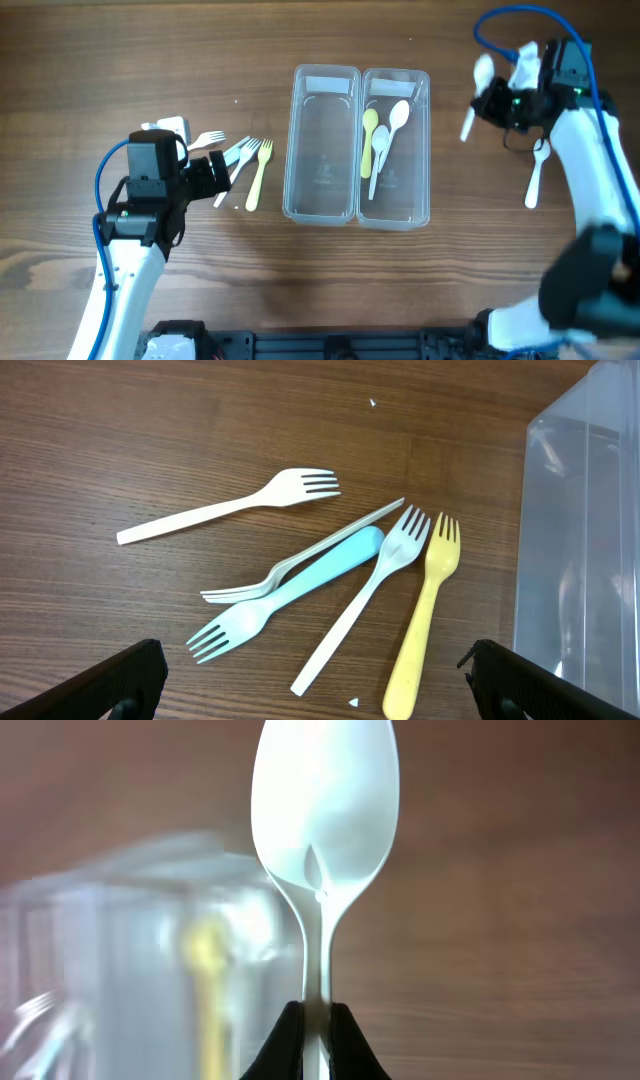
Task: Pack container
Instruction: 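Place the white spoon into the right container and withdraw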
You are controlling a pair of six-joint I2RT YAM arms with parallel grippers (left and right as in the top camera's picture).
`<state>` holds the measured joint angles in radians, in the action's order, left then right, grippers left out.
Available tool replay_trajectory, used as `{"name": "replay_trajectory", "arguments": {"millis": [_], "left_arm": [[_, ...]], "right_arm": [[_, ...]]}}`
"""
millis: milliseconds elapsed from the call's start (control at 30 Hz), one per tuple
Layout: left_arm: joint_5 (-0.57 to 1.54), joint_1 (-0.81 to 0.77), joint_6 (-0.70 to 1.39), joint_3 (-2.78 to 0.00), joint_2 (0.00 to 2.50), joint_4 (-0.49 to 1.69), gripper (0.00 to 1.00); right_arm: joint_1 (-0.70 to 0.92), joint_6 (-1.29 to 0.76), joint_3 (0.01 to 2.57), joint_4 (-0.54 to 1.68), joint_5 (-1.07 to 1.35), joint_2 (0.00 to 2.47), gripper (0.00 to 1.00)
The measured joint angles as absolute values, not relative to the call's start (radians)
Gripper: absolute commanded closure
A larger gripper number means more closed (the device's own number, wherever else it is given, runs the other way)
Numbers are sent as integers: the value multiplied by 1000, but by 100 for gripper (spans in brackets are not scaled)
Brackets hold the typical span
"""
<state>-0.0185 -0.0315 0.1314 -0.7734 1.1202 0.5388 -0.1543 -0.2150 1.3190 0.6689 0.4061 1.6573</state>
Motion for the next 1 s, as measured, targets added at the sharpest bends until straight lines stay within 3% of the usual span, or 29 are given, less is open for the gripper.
{"name": "replay_trajectory", "arguments": {"millis": [167, 400, 500, 767, 867, 1000], "left_arm": [[-19, -31, 131, -773, 1120, 539, 0], [-19, -31, 131, -773, 1120, 539, 0], [-19, -31, 131, -773, 1120, 539, 0], [-19, -31, 131, -773, 1120, 538, 0], [-19, -31, 131, -773, 1120, 538, 0], [-18, -31, 131, -773, 1120, 538, 0]], "right_arm": [[18, -201, 1319, 668, 379, 1522, 95], [230, -220, 1227, 641, 317, 1700, 94], [259, -240, 1212, 619, 302, 1732, 71], [234, -226, 1232, 596, 258, 1669, 49], [151, -221, 1258, 603, 200, 1547, 48], [-90, -219, 1281, 665, 67, 1434, 48]]}}
